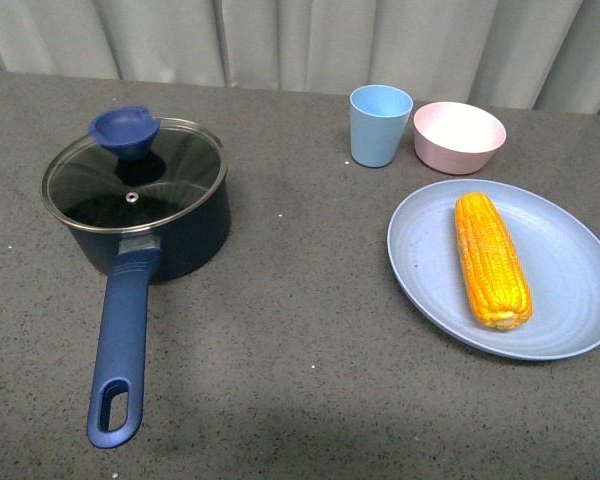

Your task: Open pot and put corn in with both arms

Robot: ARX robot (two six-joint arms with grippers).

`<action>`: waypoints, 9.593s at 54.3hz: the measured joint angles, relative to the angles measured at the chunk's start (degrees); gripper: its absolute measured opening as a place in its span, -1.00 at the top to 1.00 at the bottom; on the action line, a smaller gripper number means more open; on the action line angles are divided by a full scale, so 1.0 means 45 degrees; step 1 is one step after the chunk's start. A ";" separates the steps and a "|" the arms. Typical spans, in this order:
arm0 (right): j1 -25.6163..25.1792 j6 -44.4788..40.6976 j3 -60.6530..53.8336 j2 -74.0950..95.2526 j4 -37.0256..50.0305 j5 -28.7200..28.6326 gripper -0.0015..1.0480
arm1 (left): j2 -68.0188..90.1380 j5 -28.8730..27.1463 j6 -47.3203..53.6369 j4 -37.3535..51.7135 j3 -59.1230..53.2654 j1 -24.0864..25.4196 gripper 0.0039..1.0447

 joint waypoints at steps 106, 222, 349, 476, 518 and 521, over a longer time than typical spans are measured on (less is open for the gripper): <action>0.0000 0.0000 0.0000 0.0000 0.0000 0.0000 -0.83 | 2.5577 -0.0651 -0.1321 1.2740 0.8995 -0.2399 -0.88; 0.0000 0.0000 0.0000 0.0000 0.0000 -0.0005 -0.83 | 2.9385 0.0053 -0.0899 1.4348 0.9364 0.2934 -0.19; 0.0000 0.0000 0.0000 0.0000 0.0000 -0.0005 -0.83 | 0.3866 0.0000 -0.0029 0.3949 0.0000 0.0049 0.93; 0.2846 0.2968 1.1458 2.5922 0.1953 0.0967 -0.83 | 0.0010 0.0000 0.0000 0.0019 0.0000 0.0044 -0.88; 0.2623 0.4265 1.1390 2.4494 0.1812 -0.1103 0.62 | 0.0010 0.0000 0.0000 0.0019 0.0000 0.0044 -0.88; 0.2710 0.4537 1.1404 2.3960 0.1962 -0.1452 0.64 | 0.0010 0.0000 0.0000 0.0019 0.0000 0.0044 -0.88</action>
